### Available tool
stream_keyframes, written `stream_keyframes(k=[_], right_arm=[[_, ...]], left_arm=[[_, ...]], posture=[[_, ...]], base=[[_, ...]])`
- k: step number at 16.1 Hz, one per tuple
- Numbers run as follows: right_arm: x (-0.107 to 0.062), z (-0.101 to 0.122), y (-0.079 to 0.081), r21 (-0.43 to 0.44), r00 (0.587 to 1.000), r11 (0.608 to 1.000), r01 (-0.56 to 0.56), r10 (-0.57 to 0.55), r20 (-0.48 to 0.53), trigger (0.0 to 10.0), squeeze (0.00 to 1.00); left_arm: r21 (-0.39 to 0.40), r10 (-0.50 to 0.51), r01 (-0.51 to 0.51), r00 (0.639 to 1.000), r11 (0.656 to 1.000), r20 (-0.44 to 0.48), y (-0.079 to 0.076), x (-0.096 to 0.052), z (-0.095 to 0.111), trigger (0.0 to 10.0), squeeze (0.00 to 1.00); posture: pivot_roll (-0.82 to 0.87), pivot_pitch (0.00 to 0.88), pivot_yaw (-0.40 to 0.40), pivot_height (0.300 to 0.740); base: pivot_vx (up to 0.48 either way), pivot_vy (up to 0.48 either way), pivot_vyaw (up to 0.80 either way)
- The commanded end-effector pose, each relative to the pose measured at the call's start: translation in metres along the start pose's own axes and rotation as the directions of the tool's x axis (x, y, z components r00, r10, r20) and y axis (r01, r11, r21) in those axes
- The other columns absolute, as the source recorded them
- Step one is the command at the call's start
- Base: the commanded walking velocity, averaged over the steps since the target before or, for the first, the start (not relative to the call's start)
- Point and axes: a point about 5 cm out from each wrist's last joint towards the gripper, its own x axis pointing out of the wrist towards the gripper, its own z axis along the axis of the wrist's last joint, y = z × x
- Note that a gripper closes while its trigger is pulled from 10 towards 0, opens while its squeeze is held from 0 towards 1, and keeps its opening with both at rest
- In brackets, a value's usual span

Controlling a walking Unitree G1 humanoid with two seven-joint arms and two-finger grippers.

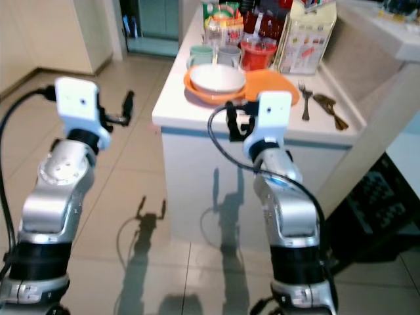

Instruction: Setting the table

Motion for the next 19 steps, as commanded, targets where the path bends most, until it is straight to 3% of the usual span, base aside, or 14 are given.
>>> stream_keyframes(k=[1, 11, 14, 19], right_arm=[[0.0008, 0.0038, -0.0086, 0.002, 1.0, 1.0, 0.027, -0.027, 0.009, 10.0, 0.0], [-0.0004, 0.0041, -0.0073, 0.016, 0.999, 0.999, 0.04, -0.04, 0.002, 10.0, 0.0], [-0.0004, 0.0042, -0.0051, 0.027, 0.999, 0.999, 0.04, -0.04, 0.005, 10.0, 0.0], [-0.0009, 0.0069, -0.009, 0.021, 0.998, 0.998, 0.06, -0.061, 0.014, 10.0, 0.0]], left_arm=[[-0.003, -0.034, 0.034, 0.999, 0.999, 0.008, -0.0094, 0.0022, 0.002, 10.0, 1.0], [0.02, -0.049, 0.049, 0.999, 0.999, 0.02, -0.0078, 0.0051, 0.0072, 10.0, 1.0], [0.025, -0.06, 0.059, 0.998, 0.998, 0.022, -0.0086, 0.0046, 0.0077, 10.0, 1.0], [0.027, -0.07, 0.069, 0.997, 0.997, 0.023, -0.0108, 0.0072, 0.0083, 10.0, 1.0]], posture=[[0.02, 0.0, -0.041, 0.74], [0.05, 0.0, -0.042, 0.74], [0.05, 0.0, -0.029, 0.74], [0.04, 0.0, -0.02, 0.74]], base=[[0.356, 0.0, 0.0], [0.354, 0.0, 0.0], [0.354, 0.0, -0.8], [0.355, 0.0, 0.0]])
